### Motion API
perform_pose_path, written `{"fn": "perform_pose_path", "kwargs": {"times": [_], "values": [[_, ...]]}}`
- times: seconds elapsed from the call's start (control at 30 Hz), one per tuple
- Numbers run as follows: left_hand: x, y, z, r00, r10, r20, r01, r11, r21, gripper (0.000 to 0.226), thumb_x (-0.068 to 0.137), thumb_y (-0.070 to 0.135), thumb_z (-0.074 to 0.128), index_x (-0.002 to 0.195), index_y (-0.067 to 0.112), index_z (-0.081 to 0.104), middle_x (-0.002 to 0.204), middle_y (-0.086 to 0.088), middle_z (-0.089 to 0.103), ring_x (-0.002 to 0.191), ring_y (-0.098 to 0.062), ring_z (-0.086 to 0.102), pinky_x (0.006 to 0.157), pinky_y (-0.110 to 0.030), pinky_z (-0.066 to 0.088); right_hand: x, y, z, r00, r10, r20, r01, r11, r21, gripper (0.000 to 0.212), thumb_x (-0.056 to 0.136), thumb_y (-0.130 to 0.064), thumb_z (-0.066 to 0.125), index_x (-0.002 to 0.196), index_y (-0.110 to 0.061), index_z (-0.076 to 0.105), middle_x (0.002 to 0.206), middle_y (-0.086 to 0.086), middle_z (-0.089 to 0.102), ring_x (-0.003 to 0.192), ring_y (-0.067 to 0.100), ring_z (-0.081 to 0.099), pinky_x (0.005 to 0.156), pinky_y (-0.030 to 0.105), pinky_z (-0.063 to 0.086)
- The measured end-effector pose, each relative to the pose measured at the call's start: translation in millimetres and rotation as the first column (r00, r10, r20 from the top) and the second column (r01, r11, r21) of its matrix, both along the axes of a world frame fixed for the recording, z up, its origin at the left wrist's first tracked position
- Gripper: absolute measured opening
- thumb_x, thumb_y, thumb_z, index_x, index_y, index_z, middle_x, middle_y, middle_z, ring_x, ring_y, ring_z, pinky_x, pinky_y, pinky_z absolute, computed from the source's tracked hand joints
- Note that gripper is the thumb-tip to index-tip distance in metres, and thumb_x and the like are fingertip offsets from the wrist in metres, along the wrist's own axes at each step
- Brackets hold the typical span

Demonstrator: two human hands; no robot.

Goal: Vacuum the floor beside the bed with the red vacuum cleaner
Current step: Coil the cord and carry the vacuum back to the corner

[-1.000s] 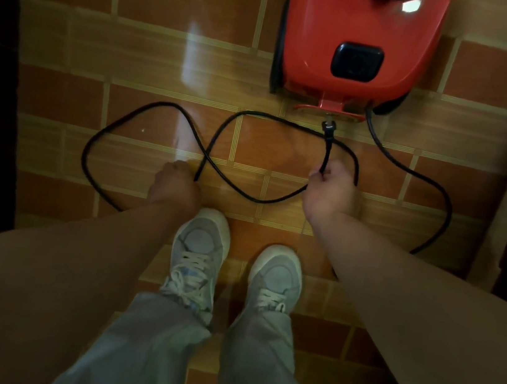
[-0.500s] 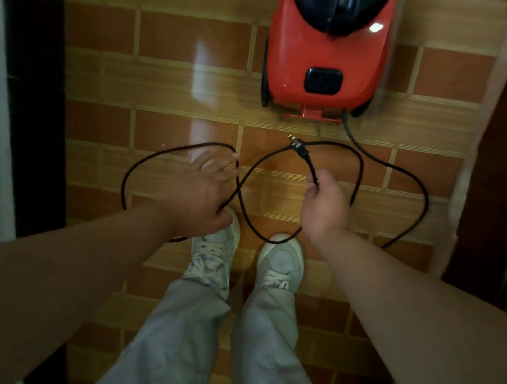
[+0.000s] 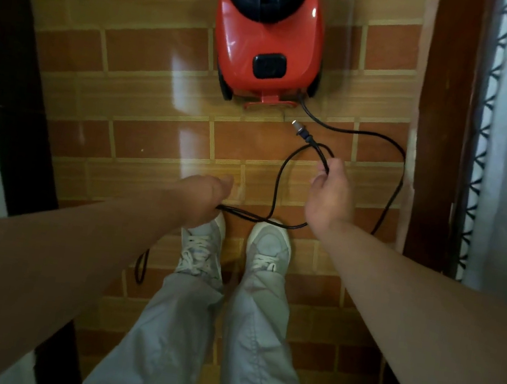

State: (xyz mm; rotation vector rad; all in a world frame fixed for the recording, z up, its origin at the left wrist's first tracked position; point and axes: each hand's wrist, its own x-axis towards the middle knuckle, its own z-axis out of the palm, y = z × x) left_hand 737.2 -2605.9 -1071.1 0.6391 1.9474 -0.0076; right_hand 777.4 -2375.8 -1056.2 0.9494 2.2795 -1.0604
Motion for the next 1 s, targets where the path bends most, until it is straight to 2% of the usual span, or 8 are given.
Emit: {"fn": "perform_pose_path", "kwargs": {"times": [0.13,0.23,0.43,0.7,0.77,0.83,0.9,1.0], "values": [[-1.8,3.1,7.5,0.999,-0.021,-0.044,0.025,0.997,0.076,0.019,0.099,0.032,0.062,0.108,0.016,0.061,0.099,0.000,0.059,0.089,-0.021,0.059,0.075,-0.036,0.052,15.7,5.2,2.5,0.998,-0.059,0.038,0.059,0.998,-0.013,0.022,0.106,-0.017,0.035,0.118,-0.016,0.053,0.092,-0.001,0.060,0.090,0.020,0.062,0.080,0.039,0.054],[-5.5,11.2,15.5,0.990,-0.118,-0.071,0.129,0.976,0.173,0.014,0.099,0.034,0.062,0.102,0.021,0.062,0.095,0.006,0.054,0.086,-0.017,0.058,0.070,-0.032,0.047,20.5,5.9,7.5,0.998,-0.003,0.056,0.005,0.999,-0.044,0.022,0.105,-0.020,0.039,0.124,-0.016,0.050,0.092,0.001,0.061,0.085,0.021,0.063,0.073,0.038,0.054],[-24.2,33.3,36.9,0.970,-0.177,-0.165,0.232,0.879,0.418,0.023,0.097,0.044,0.061,0.101,0.021,0.065,0.089,0.009,0.051,0.079,-0.020,0.062,0.066,-0.041,0.054,7.1,0.8,11.2,0.991,0.109,0.075,-0.106,0.993,-0.043,0.057,0.102,-0.022,0.049,0.154,-0.011,0.028,0.151,0.012,0.041,0.139,0.028,0.040,0.114,0.039,0.036],[-40.6,36.6,55.4,0.954,-0.134,-0.268,0.274,0.750,0.602,0.038,0.099,0.050,0.047,0.102,0.018,0.068,0.085,0.000,0.067,0.075,-0.021,0.066,0.061,-0.040,0.055,-10.4,1.5,23.8,0.893,0.439,0.101,-0.441,0.897,0.000,0.055,0.106,-0.034,0.033,0.158,-0.019,0.022,0.165,0.010,0.018,0.151,0.026,0.013,0.124,0.040,0.011],[-43.1,34.8,56.4,0.956,-0.087,-0.279,0.251,0.735,0.631,0.039,0.101,0.048,0.045,0.102,0.016,0.067,0.082,-0.002,0.066,0.070,-0.022,0.064,0.057,-0.039,0.054,-10.5,-0.8,31.5,0.888,0.460,0.006,-0.458,0.887,-0.063,0.048,0.107,-0.031,0.031,0.152,-0.017,0.038,0.159,0.008,0.033,0.148,0.023,0.022,0.121,0.033,0.013],[-45.3,34.2,56.4,0.960,-0.027,-0.277,0.210,0.724,0.657,0.040,0.102,0.047,0.043,0.103,0.014,0.066,0.080,-0.003,0.065,0.067,-0.023,0.063,0.056,-0.038,0.053,-7.4,-3.8,38.0,0.881,0.466,-0.079,-0.472,0.876,-0.099,0.042,0.106,-0.034,0.033,0.123,-0.014,0.065,0.126,0.009,0.064,0.123,0.026,0.052,0.106,0.032,0.033],[-47.6,33.4,57.0,0.966,0.058,-0.251,0.131,0.729,0.672,0.040,0.101,0.045,0.043,0.103,0.012,0.065,0.079,-0.004,0.066,0.066,-0.022,0.062,0.055,-0.037,0.050,-3.4,-6.1,42.8,0.865,0.488,-0.121,-0.497,0.865,-0.063,0.050,0.100,-0.053,0.033,0.089,-0.016,0.066,0.084,0.004,0.067,0.086,0.025,0.061,0.082,0.041,0.046],[-49.3,29.6,54.9,0.949,0.223,-0.222,-0.029,0.763,0.645,0.041,0.099,0.049,0.046,0.103,0.012,0.064,0.073,-0.001,0.065,0.058,-0.021,0.060,0.051,-0.039,0.050,1.2,-6.1,42.7,0.799,0.594,-0.092,-0.585,0.803,0.110,0.053,0.088,-0.071,0.040,0.087,-0.021,0.058,0.075,-0.002,0.060,0.077,0.019,0.054,0.072,0.037,0.046]]}}
